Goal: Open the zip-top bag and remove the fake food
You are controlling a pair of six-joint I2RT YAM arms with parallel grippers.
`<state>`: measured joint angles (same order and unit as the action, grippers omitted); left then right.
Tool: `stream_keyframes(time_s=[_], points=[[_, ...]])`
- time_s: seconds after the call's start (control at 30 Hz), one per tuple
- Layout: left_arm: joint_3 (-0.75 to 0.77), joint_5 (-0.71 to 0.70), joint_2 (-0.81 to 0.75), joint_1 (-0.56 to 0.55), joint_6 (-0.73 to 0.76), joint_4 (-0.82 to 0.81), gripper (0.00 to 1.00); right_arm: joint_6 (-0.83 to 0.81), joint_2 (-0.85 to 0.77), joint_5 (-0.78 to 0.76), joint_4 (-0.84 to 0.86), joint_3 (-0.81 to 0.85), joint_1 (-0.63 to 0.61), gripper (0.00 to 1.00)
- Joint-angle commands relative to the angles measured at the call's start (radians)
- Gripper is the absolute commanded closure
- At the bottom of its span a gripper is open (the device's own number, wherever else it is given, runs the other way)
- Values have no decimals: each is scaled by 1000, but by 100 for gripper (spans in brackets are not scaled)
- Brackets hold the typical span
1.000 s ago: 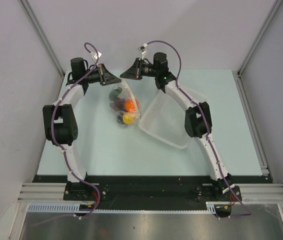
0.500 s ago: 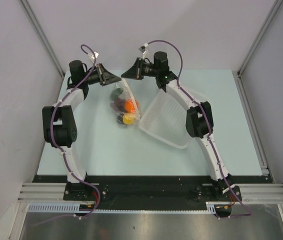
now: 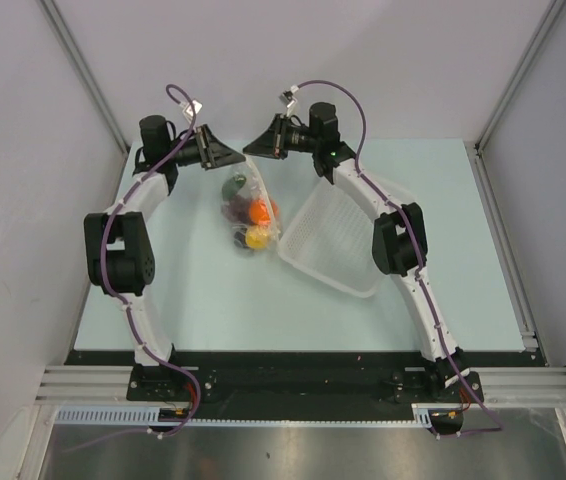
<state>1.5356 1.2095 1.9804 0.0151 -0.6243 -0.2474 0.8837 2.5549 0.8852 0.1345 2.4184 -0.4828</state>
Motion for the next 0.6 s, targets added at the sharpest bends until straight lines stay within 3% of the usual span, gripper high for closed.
stream_keyframes(time_s=[0.0,0.03,0.13,0.27,0.47,0.57], points=[[87,1,-5,-6,75,54,67,24,-28,26,62,33,-4,100],[92,-2,-3,-6,64,43,84,26,-28,27,60,33,-5,100],[104,1,6,-4,23,8,100,27,-25,29,54,27,-8,100],[104,-79,-9,0,64,77,100,5,-33,24,33,21,-7,98],[18,-178,-61,23,-73,-97,100,-37,-103,21,14,-105,-5,95],[1,-240,-74,32,-95,-104,100,-48,-136,18,24,-162,-8,94]])
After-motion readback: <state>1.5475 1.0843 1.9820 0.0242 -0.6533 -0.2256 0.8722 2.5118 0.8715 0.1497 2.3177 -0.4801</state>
